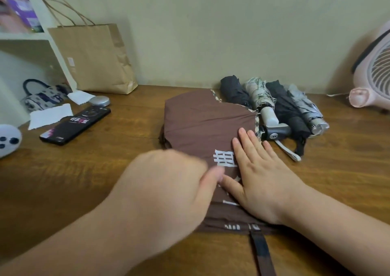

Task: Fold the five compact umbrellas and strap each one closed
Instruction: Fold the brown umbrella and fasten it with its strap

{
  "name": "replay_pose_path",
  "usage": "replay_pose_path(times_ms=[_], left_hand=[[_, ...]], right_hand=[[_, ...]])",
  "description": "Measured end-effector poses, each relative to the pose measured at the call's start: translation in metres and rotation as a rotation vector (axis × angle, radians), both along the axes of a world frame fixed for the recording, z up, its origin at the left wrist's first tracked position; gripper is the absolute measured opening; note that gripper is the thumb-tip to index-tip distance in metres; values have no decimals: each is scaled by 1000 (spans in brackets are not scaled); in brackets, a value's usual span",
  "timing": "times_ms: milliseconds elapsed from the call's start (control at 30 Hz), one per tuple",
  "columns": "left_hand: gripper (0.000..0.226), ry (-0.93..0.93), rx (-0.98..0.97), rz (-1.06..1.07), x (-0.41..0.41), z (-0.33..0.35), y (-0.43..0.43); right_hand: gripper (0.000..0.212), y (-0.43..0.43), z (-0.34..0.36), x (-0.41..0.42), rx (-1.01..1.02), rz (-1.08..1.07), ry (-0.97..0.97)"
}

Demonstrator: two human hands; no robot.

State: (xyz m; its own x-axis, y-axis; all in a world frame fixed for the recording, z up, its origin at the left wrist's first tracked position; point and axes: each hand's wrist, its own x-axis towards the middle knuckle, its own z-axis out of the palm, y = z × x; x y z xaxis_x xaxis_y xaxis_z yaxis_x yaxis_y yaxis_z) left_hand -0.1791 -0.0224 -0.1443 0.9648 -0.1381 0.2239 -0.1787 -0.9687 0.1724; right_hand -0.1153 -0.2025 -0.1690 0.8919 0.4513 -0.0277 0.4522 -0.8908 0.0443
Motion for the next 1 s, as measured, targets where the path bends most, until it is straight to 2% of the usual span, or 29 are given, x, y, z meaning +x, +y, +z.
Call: replay_pose_path(times_ms=[33,67,100,167,233,433,600,667,733,833,967,1000], left_hand=[[53,-163,5,7,4,9,-7],[30,-228,12,-21,7,15,-17],[27,-158,26,-63,9,16,-24],[55,-27,94,-64,21,-4,-30],[62,134,120,-5,20,-21,-27],[65,304,189,94,6,-27,-9],[60,306,173,117,7,-26,-11],[59,308,143,111,7,-26,-11],[59,306,118,101,8,-27,-10],[60,302,108,92,8,-27,-9],[65,281,100,90,9,-30,-9],[68,284,95,85,9,-31,-9]], right_hand=[[121,0,0,0,-2,6,0],[125,0,0,-1,0,4,4],[121,-1,0,-2,11,4,-1],[107,-1,2,-4,31,7,5],[104,-2,2,-5,34,16,13],[89,-8,-2,-4,96,29,-17],[82,-11,11,-9,151,60,-34],[80,-14,22,-4,237,125,-138],[64,-12,42,11,446,126,-239],[38,5,81,59,767,-69,-93],[5,34,98,138,819,-233,188],[11,40,96,152,838,-263,272]])
